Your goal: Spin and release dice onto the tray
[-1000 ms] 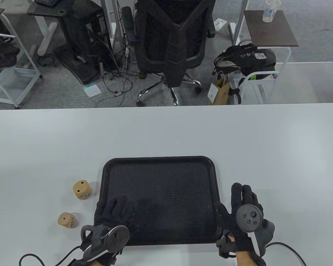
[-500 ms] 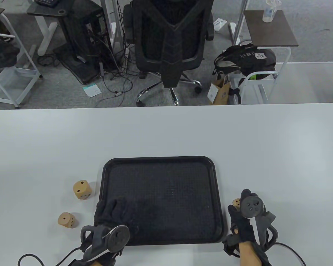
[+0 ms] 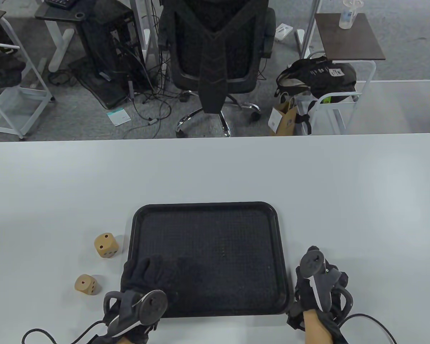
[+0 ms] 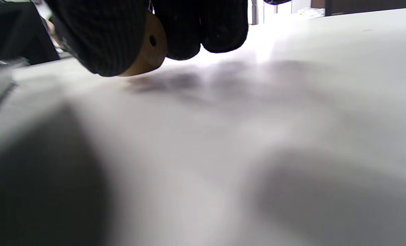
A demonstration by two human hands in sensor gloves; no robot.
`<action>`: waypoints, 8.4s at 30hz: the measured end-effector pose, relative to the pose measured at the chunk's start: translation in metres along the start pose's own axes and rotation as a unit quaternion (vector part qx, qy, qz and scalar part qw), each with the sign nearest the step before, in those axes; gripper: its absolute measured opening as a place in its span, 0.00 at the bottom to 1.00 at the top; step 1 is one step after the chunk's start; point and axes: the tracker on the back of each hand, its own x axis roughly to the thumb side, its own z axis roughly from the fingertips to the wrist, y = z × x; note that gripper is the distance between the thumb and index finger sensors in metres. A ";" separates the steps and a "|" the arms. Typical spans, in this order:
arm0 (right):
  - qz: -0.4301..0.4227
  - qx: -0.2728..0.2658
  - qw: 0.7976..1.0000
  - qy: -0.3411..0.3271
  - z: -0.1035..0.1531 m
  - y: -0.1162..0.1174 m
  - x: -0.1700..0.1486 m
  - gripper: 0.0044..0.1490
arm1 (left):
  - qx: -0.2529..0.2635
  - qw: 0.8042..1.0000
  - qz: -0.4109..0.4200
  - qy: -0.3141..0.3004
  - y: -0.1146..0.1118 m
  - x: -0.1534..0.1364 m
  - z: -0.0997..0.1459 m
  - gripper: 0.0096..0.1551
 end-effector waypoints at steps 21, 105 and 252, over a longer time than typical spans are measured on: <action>0.152 0.093 0.902 -0.392 0.104 0.007 0.140 0.41 | -0.012 1.000 0.007 0.003 0.000 -0.003 -0.002 0.43; -0.101 0.046 0.976 -0.188 0.044 -0.030 0.012 0.55 | -0.141 0.932 0.027 0.332 0.006 -0.162 0.018 0.43; -0.119 0.047 0.966 -0.223 0.049 -0.032 0.013 0.52 | -0.049 0.999 0.012 -0.012 0.077 -0.010 -0.040 0.35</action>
